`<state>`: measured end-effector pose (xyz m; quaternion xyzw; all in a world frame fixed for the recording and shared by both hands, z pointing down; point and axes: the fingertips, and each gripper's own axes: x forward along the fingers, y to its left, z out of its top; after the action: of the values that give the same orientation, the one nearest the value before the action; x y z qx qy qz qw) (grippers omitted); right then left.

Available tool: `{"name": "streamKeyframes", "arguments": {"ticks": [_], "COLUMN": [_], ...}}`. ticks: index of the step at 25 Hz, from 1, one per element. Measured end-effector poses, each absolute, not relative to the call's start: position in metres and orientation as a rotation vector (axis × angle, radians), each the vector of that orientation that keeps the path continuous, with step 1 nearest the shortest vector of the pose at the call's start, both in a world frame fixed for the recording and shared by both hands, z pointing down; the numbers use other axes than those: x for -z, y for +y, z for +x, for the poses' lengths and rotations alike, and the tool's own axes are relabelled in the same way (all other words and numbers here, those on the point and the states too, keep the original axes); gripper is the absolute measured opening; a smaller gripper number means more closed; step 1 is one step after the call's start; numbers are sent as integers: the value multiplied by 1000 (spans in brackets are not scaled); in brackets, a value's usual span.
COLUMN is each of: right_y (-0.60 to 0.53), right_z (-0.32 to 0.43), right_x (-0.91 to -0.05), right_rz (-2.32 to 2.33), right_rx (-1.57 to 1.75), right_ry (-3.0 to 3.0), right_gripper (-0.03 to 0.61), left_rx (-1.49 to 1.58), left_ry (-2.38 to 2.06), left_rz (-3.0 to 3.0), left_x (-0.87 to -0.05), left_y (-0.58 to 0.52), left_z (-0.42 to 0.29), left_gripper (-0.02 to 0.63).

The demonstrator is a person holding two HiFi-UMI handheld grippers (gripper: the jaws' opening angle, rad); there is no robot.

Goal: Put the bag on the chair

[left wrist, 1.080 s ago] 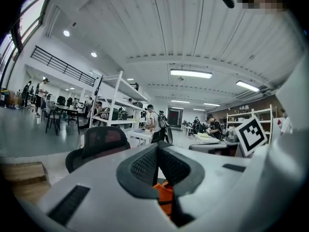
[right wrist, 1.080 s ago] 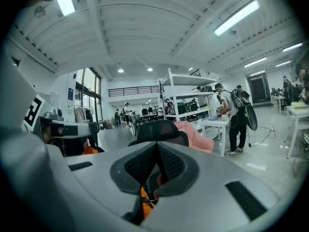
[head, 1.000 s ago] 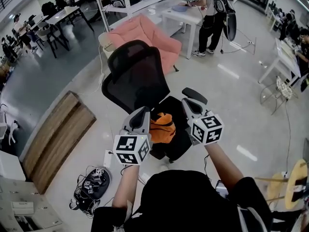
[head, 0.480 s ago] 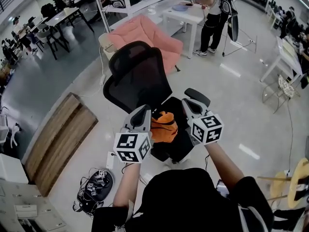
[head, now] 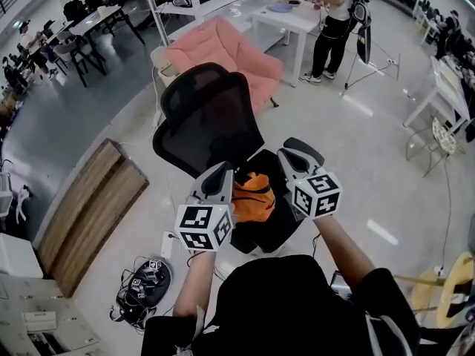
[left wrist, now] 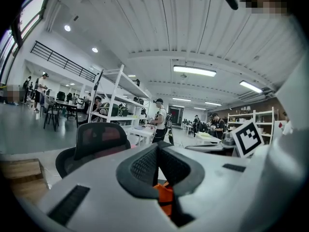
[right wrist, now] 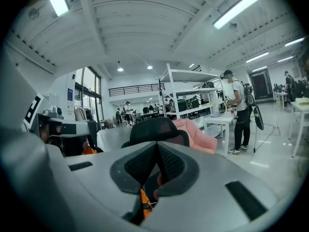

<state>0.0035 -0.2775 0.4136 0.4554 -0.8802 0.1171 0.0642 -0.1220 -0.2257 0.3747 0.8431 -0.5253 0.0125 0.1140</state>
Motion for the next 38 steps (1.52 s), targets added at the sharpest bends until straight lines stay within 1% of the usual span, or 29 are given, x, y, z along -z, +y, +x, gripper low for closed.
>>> {"name": "streamKeyframes", "arguments": {"ticks": [15, 24, 38], "right_y": [-382, -437, -490], "right_z": [26, 30, -2], "right_x": [-453, -485, -553], "right_rz": [1220, 1136, 983], "right_rx": [-428, -494, -568], "right_ry": [-2624, -2586, -2519], "right_gripper": [2, 2, 2], "left_rx": [-67, -104, -220], "left_ry": [-1610, -1671, -1687], "left_rz": [2278, 2152, 2027], "left_x": [-426, -463, -545], "left_y": [-323, -380, -440], "left_z": [-104, -114, -142], "left_gripper": [9, 9, 9]}}
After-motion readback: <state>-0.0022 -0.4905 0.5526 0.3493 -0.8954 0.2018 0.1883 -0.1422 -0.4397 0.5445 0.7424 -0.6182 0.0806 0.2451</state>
